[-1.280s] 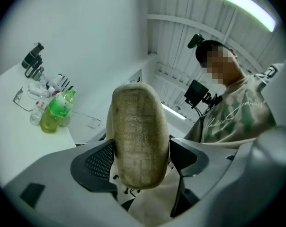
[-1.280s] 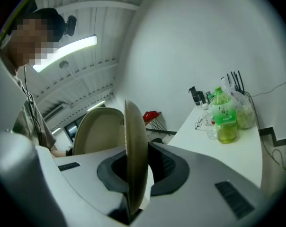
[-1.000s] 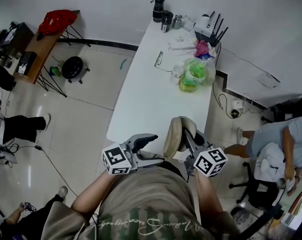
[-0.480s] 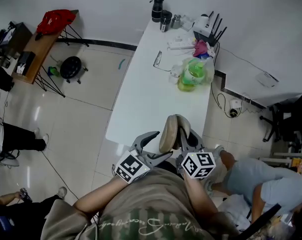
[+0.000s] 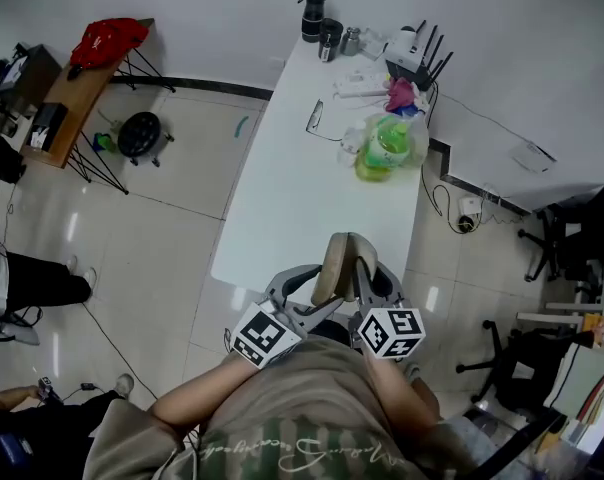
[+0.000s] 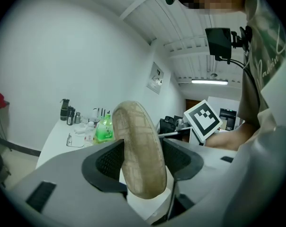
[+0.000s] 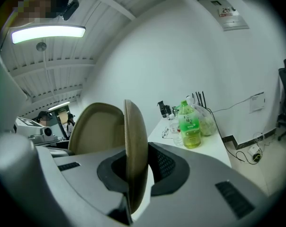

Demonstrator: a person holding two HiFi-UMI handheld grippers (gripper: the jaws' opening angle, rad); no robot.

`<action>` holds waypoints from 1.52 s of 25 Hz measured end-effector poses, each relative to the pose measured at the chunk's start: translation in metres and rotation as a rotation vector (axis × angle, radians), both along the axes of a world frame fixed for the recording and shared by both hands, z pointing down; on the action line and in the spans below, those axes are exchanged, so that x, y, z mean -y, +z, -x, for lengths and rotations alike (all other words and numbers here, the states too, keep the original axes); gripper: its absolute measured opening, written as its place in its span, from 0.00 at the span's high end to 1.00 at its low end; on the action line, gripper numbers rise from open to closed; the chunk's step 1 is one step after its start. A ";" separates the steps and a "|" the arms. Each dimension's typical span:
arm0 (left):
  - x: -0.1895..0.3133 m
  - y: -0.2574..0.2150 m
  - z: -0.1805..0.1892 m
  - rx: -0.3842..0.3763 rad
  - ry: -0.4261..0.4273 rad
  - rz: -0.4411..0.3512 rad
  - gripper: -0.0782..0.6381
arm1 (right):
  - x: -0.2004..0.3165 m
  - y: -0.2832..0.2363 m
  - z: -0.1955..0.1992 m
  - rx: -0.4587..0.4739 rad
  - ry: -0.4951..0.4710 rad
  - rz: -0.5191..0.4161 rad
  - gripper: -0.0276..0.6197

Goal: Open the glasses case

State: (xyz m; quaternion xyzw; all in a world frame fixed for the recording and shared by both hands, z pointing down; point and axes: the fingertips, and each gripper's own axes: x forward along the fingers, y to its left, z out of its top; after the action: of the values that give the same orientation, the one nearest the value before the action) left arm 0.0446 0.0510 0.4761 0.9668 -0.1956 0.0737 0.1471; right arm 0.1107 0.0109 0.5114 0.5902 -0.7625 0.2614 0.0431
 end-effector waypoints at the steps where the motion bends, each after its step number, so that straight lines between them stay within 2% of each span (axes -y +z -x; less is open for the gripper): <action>1: -0.002 0.002 0.000 0.004 0.000 0.002 0.53 | -0.001 0.003 -0.002 0.002 0.003 0.006 0.88; 4: -0.002 0.008 0.005 0.016 -0.006 0.019 0.58 | -0.006 0.009 -0.004 0.004 0.005 0.014 0.88; 8: 0.002 0.018 0.014 0.025 -0.012 0.107 0.64 | -0.012 0.015 -0.007 0.006 -0.015 0.018 0.88; 12: 0.014 0.019 0.029 0.013 -0.070 0.139 0.68 | -0.017 0.014 0.003 0.063 -0.044 0.013 0.88; 16: 0.027 0.020 0.048 -0.002 -0.110 0.148 0.74 | -0.022 0.004 0.017 0.163 -0.139 -0.024 0.88; 22: 0.030 0.014 0.062 -0.106 -0.042 0.193 0.77 | -0.022 -0.008 0.033 0.263 -0.271 -0.061 0.88; 25: 0.026 0.003 0.066 -0.182 0.034 0.236 0.77 | -0.025 -0.020 0.041 0.371 -0.369 -0.072 0.88; 30: 0.008 -0.031 0.062 -0.317 0.301 0.320 0.77 | -0.040 -0.057 0.054 0.600 -0.595 -0.125 0.88; 34: -0.005 -0.047 0.065 -0.404 0.428 0.365 0.77 | -0.052 -0.074 0.068 0.636 -0.705 -0.179 0.88; 38: -0.022 -0.070 0.071 -0.559 0.547 0.358 0.77 | -0.063 -0.091 0.077 0.711 -0.793 -0.210 0.88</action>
State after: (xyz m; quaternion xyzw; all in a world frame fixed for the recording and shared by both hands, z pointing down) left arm -0.0269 0.0725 0.4066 0.9250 0.1313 -0.1219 0.3350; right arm 0.0336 0.0741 0.4206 0.1335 -0.9163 0.3310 -0.1815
